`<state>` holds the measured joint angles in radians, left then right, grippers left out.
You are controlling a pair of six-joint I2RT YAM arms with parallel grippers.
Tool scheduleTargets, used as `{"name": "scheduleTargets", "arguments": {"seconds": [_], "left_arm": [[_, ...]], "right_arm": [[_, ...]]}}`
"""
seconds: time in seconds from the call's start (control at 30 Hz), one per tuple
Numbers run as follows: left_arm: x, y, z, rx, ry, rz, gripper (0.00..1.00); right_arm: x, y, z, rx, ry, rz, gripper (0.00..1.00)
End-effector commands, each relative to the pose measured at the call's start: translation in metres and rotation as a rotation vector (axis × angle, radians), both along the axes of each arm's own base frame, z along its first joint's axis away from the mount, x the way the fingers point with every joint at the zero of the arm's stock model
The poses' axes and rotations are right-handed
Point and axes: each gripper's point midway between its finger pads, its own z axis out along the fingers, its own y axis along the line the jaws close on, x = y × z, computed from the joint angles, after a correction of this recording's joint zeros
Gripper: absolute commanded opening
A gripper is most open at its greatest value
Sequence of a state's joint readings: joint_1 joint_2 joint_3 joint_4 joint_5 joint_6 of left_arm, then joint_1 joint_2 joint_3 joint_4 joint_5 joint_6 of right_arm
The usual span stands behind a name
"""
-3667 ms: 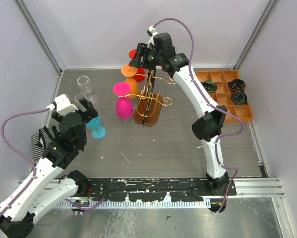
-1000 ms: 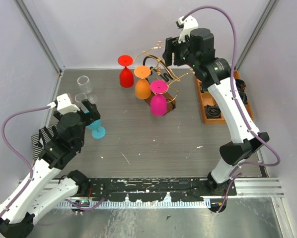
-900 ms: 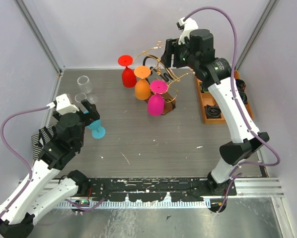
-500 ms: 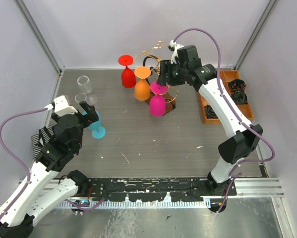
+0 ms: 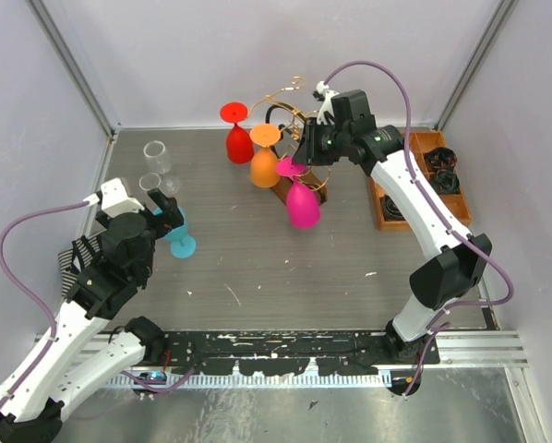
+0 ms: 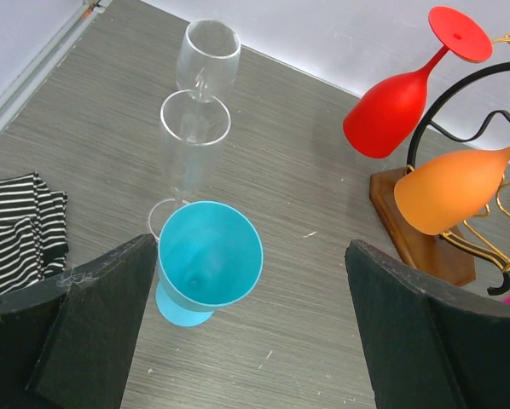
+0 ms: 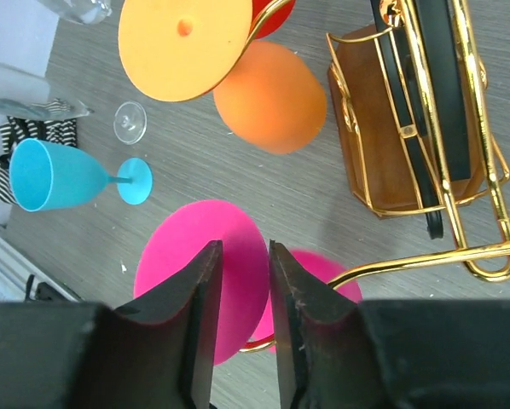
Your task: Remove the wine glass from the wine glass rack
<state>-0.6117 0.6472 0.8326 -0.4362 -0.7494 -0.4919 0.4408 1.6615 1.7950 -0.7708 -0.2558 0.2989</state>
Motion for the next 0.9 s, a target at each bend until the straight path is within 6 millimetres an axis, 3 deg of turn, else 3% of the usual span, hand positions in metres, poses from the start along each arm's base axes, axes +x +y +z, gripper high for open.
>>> {"name": "scheduleTargets", "arguments": {"seconds": [0.0, 0.3, 0.47, 0.73, 0.87], "left_arm": [[-0.002, 0.001, 0.009, -0.022, -0.012, 0.009, 0.98], [0.000, -0.002, 0.009, -0.033, -0.004, 0.001, 0.98], [-0.001, -0.002, 0.010, -0.033, -0.004, 0.000, 0.98], [-0.001, -0.003, 0.009, -0.031, 0.003, -0.006, 0.98], [-0.003, -0.001, 0.009, -0.024, 0.002, -0.003, 0.98]], "right_arm": [[-0.021, 0.003, 0.026, 0.074, -0.006, 0.034, 0.30], [-0.028, -0.008, 0.042, 0.164, -0.016, 0.020, 0.02], [-0.023, -0.019, 0.049, 0.232, -0.021, -0.007, 0.01], [0.008, -0.046, 0.052, 0.379, -0.013, -0.109, 0.01], [0.020, -0.062, 0.067, 0.401, -0.056, -0.170, 0.01]]}}
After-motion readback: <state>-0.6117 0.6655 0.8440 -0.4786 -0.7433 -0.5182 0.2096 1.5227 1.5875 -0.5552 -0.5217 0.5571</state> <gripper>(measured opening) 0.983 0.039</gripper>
